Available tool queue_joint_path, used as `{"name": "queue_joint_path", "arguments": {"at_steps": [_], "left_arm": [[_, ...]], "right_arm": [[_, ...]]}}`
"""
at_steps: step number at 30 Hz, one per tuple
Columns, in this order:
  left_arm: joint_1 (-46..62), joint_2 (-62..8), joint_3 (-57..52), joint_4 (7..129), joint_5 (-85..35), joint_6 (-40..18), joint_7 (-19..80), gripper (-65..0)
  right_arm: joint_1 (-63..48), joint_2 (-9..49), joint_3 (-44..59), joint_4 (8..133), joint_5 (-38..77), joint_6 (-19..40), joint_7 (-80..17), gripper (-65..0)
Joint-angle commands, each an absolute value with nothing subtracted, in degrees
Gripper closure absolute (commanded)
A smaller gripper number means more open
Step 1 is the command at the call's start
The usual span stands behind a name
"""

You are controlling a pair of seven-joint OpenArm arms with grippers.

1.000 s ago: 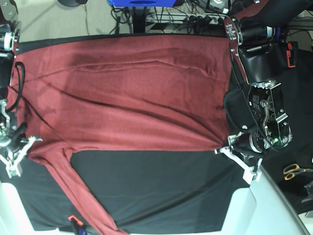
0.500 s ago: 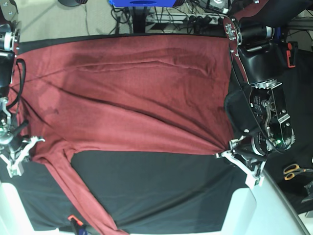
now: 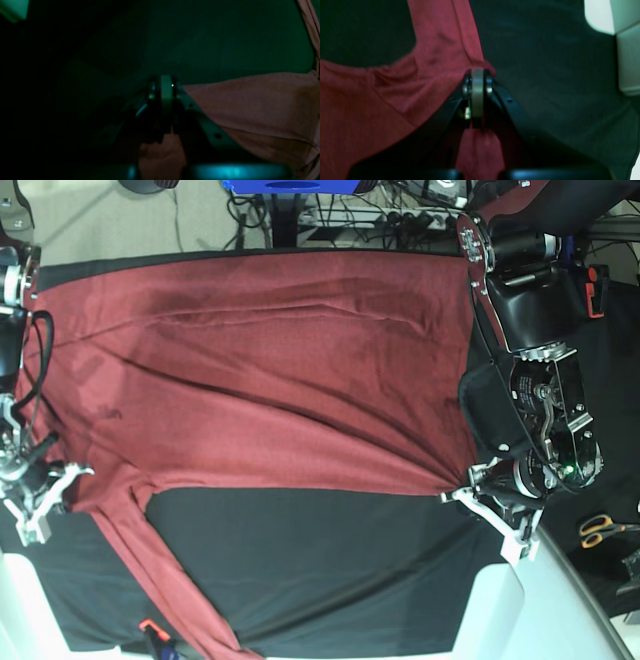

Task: Fold the T-shirt properly
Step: 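Lift the hem with both grippers and fold it toward the collar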

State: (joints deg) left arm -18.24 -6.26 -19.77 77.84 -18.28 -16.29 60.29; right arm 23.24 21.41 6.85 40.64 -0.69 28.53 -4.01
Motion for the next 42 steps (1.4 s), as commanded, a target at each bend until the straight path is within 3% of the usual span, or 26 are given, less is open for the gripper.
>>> {"name": "queue_joint_path", "arguments": {"at_steps": [1, 11, 21, 25, 32, 42], "left_arm": [[-19.6, -6.9, -19.7, 78.9, -18.9, -16.4, 59.5, 0.0], [-16.5, -7.1, -19.7, 79.4, -18.9, -16.4, 59.4, 0.0], [-10.8, -6.6, -19.6, 88.0, -19.1, -16.5, 61.8, 0.0], [-8.6, -7.3, -19.7, 89.5, -25.9, -16.5, 61.8, 0.0], [-5.7, -8.4, -19.6, 91.9, -30.3, -16.4, 61.8, 0.0], [-1.3, -8.3, -19.6, 97.5, -30.5, -16.4, 61.8, 0.0]], "right_arm": [[24.9, 22.5, 7.0, 41.5, -0.2, 28.6, -2.4, 0.0], [24.7, 24.1, 7.1, 41.4, -0.2, 28.7, -2.7, 0.0], [21.9, 24.2, 7.4, 41.5, -0.2, 28.6, -6.5, 0.0], [20.6, 25.2, 7.5, 41.7, 0.0, 28.4, -7.6, 0.0], [16.0, 25.4, 15.0, 47.9, -0.1, 28.6, -8.7, 0.0], [10.2, 25.2, 15.6, 54.2, 0.0, 28.7, -12.6, 0.0]]}}
